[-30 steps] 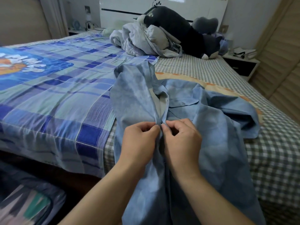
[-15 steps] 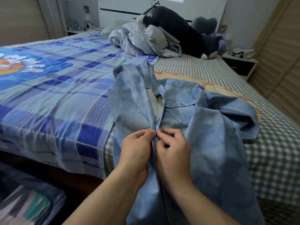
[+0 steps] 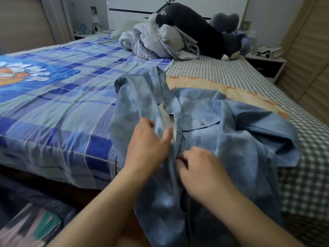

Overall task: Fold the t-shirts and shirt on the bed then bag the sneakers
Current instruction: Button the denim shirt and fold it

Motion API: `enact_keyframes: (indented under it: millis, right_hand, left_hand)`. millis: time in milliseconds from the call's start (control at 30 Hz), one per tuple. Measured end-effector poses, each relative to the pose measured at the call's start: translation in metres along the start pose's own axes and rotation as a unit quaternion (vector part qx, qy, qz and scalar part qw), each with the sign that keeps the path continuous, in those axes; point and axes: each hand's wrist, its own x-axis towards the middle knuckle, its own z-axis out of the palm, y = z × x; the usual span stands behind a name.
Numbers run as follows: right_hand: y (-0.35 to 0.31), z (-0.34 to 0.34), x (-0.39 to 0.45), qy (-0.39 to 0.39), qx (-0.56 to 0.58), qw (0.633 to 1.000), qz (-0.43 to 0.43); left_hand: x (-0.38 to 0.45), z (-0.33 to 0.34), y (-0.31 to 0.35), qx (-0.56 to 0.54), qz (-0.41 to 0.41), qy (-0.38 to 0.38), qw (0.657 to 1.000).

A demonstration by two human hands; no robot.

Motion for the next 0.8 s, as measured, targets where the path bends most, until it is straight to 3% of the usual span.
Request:
enact_keyframes:
  millis: [67, 200, 267, 333, 400, 500, 700, 800]
  right_hand:
    - [0.003, 0.003, 0.023, 0.111, 0.075, 0.99, 0.034]
    - [0.002, 0.016, 0.055, 0.044, 0.115, 0.983, 0.133]
    - [0.004, 0.021, 0.06, 0.045, 0.106, 0.981, 0.154]
    - [0.01, 0.021, 0.059, 0.073, 0.143, 0.976, 0.15]
    - [0.017, 0.02, 0.057, 0.112, 0.205, 0.961, 0.147]
    - [0.019, 0.018, 0.054, 0.172, 0.306, 0.926, 0.141]
    - [0.008, 0.025, 0.047, 0.261, 0.326, 0.904, 0.093]
    - [0.004, 0.028, 0.052, 0.267, 0.358, 0.89, 0.092]
  left_hand:
    - [0.006, 0.011, -0.007, 0.05, -0.04, -0.025, 0.998]
    - [0.01, 0.012, -0.013, -0.026, -0.043, 0.002, 0.999]
    - [0.012, 0.005, -0.015, -0.161, -0.105, -0.005, 0.981]
    - [0.009, -0.002, -0.014, -0.366, -0.184, -0.047, 0.911]
    - [0.003, -0.012, -0.01, -0.494, -0.235, -0.092, 0.832]
    - [-0.001, -0.019, -0.012, -0.542, -0.253, -0.091, 0.796]
    - [-0.007, -0.019, -0.006, -0.55, -0.213, -0.071, 0.804]
    - [-0.01, -0.017, -0.001, -0.542, -0.197, -0.094, 0.811]
